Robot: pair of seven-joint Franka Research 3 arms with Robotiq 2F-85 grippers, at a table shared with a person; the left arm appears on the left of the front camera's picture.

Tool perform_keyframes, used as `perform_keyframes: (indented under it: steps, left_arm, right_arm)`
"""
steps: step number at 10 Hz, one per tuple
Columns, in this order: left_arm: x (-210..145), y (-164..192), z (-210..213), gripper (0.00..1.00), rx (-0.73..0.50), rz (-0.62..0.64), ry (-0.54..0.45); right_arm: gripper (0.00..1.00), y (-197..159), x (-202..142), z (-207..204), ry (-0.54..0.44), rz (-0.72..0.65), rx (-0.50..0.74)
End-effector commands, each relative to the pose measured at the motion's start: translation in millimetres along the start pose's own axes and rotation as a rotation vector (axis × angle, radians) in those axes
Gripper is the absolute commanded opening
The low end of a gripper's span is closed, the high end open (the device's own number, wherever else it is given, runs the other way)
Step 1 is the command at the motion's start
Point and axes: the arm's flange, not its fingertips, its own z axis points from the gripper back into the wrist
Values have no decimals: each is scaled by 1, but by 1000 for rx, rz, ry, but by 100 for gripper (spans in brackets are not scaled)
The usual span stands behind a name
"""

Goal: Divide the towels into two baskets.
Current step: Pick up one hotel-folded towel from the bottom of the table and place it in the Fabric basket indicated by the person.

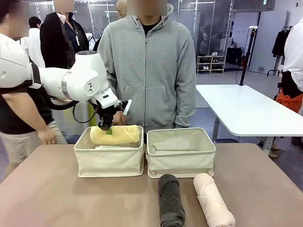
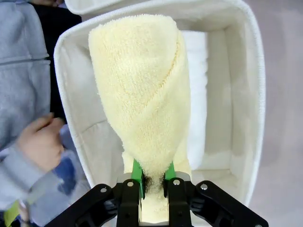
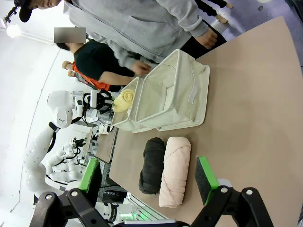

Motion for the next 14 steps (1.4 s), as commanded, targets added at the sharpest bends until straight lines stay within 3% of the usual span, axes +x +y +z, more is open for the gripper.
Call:
perform_keyframes:
  steps: [1,2,3,4,5,6,7,10,11,14]
  left_arm:
    - [-2,8,6,20,5,-25,2]
    - [-2,9,4,20,-6,-27,14]
    - [-1,8,3,54,-1,-33,20]
    - [1,8,5,55,1,-35,31]
    - [2,7,8,89,3,-41,27]
    - [2,5,9,90,3,-44,24]
    - [1,1,10,100,-2,-38,17]
    - [-12,-23,22,100,9,63,-16]
    - [4,3,10,100,17,-16,7]
    - [4,3,10,100,17,-16,7]
  right_arm:
    - [100,3,-1,0,-11,9,14]
    - [100,3,-1,0,-11,9,14]
    - [100,3,-1,0,-11,9,14]
    - [100,3,-1,0,-11,9,14]
    - [100,3,-1,0,-11,9,14]
    - [100,3,-1,0,-11,9,14]
    - [100,3,-1,0,-11,9,14]
    - [100,3,-1,0,-11,9,14]
    - [100,3,-1,0,-11,9,14]
    - [100,3,-1,0,-11,9,14]
